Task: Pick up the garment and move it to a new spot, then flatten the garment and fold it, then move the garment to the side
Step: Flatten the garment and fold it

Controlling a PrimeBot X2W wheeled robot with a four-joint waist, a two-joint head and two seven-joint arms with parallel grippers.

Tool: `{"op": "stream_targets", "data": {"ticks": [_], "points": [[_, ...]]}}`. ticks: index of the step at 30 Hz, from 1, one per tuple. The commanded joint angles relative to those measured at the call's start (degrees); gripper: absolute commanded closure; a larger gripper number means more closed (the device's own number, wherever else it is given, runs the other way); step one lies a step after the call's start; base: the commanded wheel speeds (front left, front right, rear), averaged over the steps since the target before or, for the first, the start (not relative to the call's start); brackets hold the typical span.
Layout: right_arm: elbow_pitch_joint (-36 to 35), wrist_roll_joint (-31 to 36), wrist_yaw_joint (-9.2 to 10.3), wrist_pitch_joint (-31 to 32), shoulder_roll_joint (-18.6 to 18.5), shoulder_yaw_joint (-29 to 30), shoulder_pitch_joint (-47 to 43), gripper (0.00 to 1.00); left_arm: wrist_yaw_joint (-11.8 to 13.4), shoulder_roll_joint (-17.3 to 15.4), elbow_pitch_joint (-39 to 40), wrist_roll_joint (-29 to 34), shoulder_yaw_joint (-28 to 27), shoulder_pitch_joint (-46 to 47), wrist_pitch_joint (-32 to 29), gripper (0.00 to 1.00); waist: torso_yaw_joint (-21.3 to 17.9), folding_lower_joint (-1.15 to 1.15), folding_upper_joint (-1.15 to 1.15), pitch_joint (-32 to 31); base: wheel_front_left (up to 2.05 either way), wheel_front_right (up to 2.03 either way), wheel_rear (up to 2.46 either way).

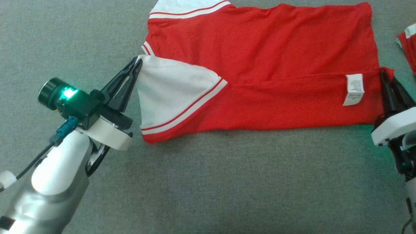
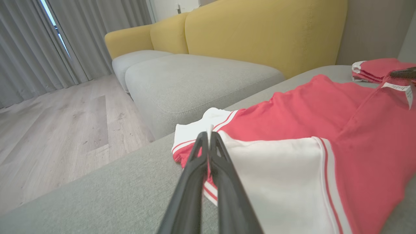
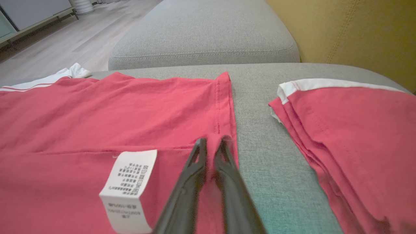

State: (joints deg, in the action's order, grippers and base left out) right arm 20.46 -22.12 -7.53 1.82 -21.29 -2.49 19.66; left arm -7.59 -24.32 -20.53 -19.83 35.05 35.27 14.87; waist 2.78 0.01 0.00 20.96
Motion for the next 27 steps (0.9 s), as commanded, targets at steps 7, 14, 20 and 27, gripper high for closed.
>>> {"op": "stream_targets", "data": {"ticks": [7, 14, 20, 27], "points": [[-0.5, -0.7, 0.04, -4.0, -0.4, -0.4, -0.3, 0.0, 0.4, 1.1, -1.0, 0.2, -7.3, -2.0, 0.1, 0.0, -0.3, -0.01, 0.0, -1.4, 0.0, 0.0, 0.0], [-1.9, -1.6, 0.04, -5.6, 1.3, 1.3, -5.0, 0.0, 0.4, 5.7, 0.2, -3.1, -9.4, -14.1, 0.1, 0.0, -1.0, -0.01, 0.0, -3.0, 0.0, 0.0, 0.0], [-2.5, -1.8, 0.04, -5.7, 2.5, 2.2, -7.0, 0.0, 0.3, 7.4, -2.4, -5.0, -9.1, -18.7, 0.0, 0.0, -1.4, -0.01, 0.0, -3.2, 0.0, 0.0, 0.0], [-3.1, -1.7, 0.04, -5.3, 2.8, 2.3, -7.1, 0.0, 0.2, 8.2, -7.9, -7.6, -7.6, -17.8, -3.0, 0.0, -2.0, -0.01, 0.0, -2.7, 0.0, 0.0, 0.0]]}}
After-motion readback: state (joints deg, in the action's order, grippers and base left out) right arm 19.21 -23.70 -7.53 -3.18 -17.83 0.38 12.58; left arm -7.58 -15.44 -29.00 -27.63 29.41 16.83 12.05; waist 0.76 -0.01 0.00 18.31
